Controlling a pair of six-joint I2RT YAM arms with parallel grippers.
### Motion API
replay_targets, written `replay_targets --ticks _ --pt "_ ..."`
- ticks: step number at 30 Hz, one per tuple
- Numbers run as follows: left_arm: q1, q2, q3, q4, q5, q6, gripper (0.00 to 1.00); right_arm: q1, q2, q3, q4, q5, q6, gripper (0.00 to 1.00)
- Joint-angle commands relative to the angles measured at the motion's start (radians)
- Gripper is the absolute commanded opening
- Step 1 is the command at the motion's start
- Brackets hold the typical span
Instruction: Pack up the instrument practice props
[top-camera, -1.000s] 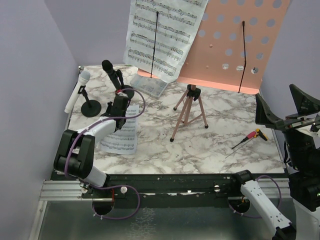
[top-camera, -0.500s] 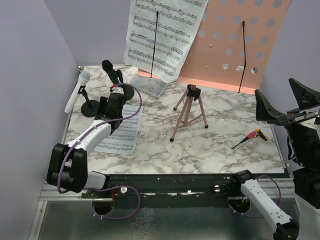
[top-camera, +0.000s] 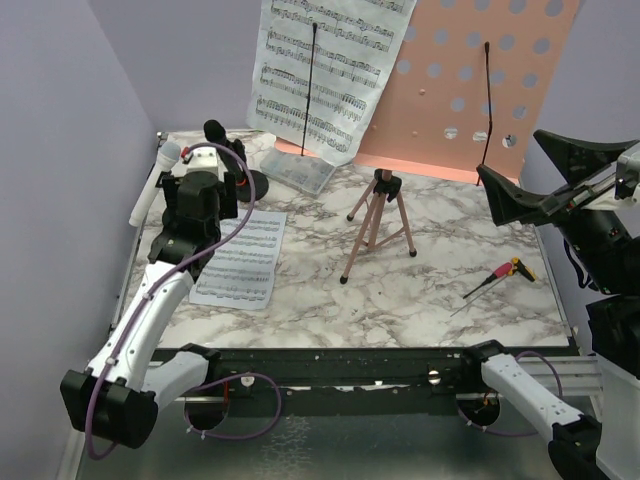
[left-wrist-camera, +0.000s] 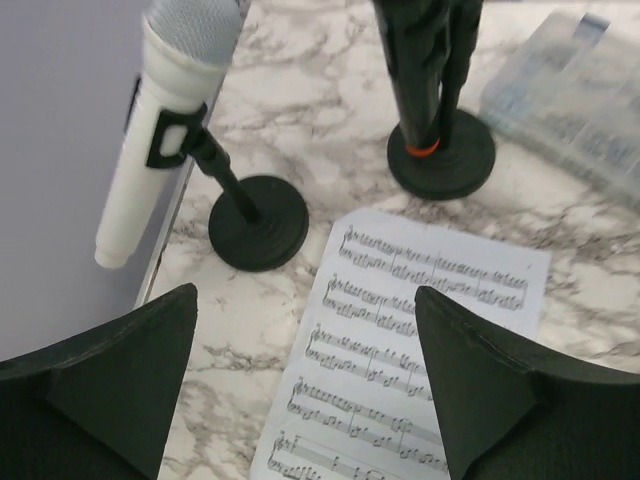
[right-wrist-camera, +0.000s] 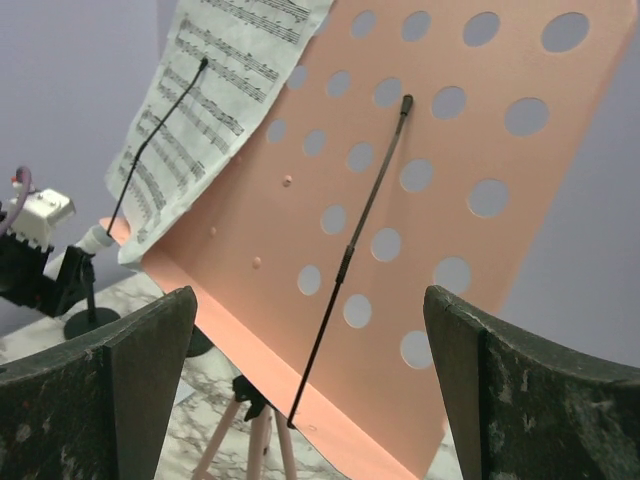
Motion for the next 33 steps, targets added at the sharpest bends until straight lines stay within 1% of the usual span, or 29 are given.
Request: replay_targets --ticks 1,5,12,17,20,21,26,33 --pt "0.005 -0.074 0.147 -0.124 0.091 -0.044 0.91 -0.002 0.049 0.061 -0.040 -0.117 0.070 1.00" --pt "0.005 -0.108 0.261 -0.168 0.181 -0.063 0.91 -0.002 0.109 0.108 -0.027 -0.184 0.141 1.00" --pt "0.003 -0.101 0.473 -0.224 0.350 -0.088 0.91 -0.001 0.259 0.234 -0.044 -0.290 0.273 1.00" --pt "-0.006 -0.065 0.627 -0.225 0.442 -0.141 0.91 0.000 0.352 0.286 -0.036 -0.338 0.377 0.99" --pt "-0.016 -0.021 0.707 -0.221 0.508 -0.182 0.90 0.000 0.400 0.318 -0.034 -0.341 0.422 0.97" --pt "-0.018 -0.003 0.734 -0.218 0.528 -0.197 0.90 -0.001 0.412 0.328 -0.032 -0.336 0.433 0.96" --pt "-0.024 0.104 0.842 -0.178 0.719 -0.291 0.86 0.000 0.449 0.370 -0.039 -0.285 0.460 0.93" --pt "-0.032 0.203 0.933 -0.096 0.864 -0.390 0.83 0.000 0.383 0.358 -0.061 -0.050 0.395 0.92"
